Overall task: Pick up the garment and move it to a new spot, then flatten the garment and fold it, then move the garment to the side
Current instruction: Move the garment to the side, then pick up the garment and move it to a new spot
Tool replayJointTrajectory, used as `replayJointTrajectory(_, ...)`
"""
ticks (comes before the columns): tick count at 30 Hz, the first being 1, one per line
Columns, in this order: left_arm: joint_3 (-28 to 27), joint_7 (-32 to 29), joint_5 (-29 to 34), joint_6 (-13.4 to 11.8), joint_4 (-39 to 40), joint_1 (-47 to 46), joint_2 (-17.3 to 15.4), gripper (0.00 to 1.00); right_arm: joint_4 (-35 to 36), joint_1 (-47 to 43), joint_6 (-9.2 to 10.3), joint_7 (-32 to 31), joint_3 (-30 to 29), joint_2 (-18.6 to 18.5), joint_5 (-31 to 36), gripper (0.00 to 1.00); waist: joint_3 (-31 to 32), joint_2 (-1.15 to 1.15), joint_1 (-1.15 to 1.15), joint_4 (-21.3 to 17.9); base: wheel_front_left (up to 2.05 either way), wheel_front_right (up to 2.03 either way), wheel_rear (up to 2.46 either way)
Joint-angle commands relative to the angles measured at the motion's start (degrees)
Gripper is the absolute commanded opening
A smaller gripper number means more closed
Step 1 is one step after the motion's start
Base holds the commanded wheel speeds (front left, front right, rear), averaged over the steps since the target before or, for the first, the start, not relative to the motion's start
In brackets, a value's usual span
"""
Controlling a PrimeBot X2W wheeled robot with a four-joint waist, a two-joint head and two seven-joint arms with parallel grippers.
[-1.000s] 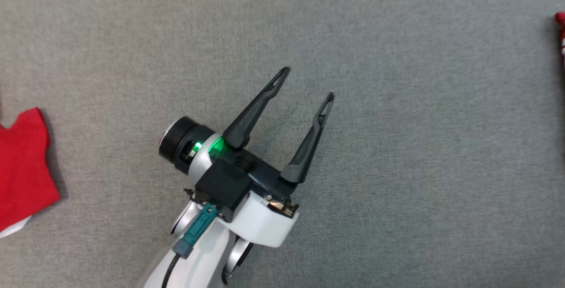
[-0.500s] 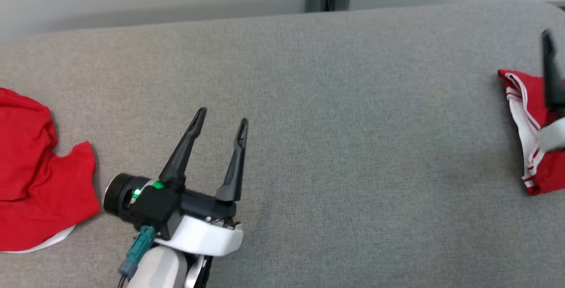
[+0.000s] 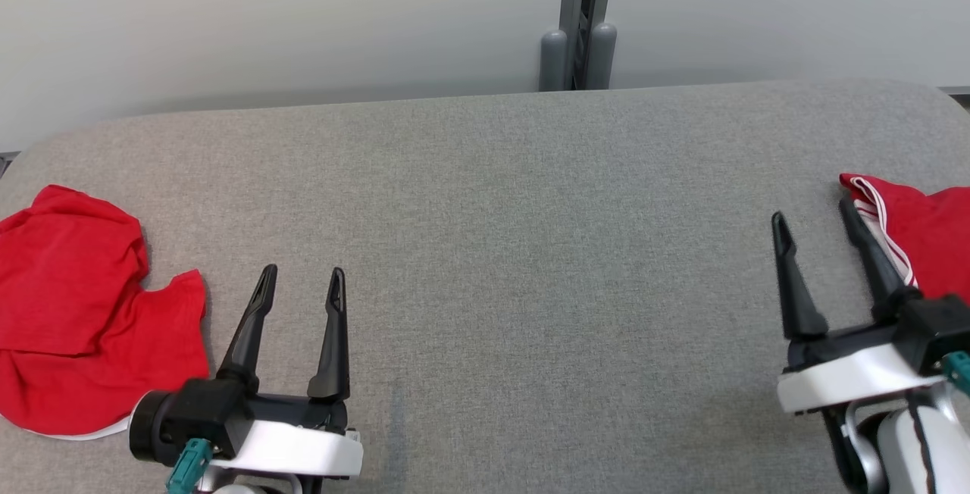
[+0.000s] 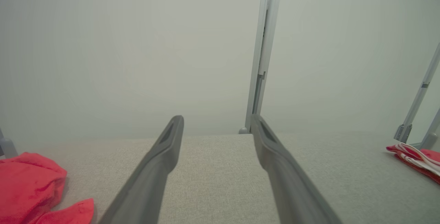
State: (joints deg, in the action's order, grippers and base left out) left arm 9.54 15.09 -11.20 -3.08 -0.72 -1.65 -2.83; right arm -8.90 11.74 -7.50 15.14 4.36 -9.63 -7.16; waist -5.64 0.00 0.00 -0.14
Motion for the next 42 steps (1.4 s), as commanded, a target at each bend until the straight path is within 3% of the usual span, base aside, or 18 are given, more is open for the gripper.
replayJointTrajectory(1, -0.5, 0.0, -0.6, -0.4, -0.3, 0.8, -0.2, 1.00, 0.5, -1.6, 0.01, 0.1, -0.4, 1.3, 0.1, 1.00, 0.6, 0.00, 0.00, 0.1, 0.00, 0.00, 0.00)
replayJointTrajectory(11, -0.2, 0.0, -2.2, -0.2, -2.1, 2.7, -0.2, 1.00, 1.4, -6.5, 0.01, 0.1, -1.3, 4.5, 2.8, 1.00, 1.6, 0.00, 0.00, 0.7, 0.00, 0.00, 0.00)
replayJointTrajectory(36, 0.3, 0.0, -1.8, 0.8, -3.1, 3.1, -0.2, 1.00, 0.3, -7.1, 0.01, 0.1, -2.0, 4.5, 2.3, 1.00, 2.5, 0.00, 0.00, 1.2, 0.00, 0.00, 0.00)
replayJointTrajectory(42, 1.0, 0.0, -1.6, 1.1, -3.4, 2.1, -0.2, 1.00, 0.2, -7.3, 0.01, 0.1, -1.8, 4.4, 2.2, 1.00, 1.9, 0.00, 0.00, 3.0, 0.00, 0.00, 0.00)
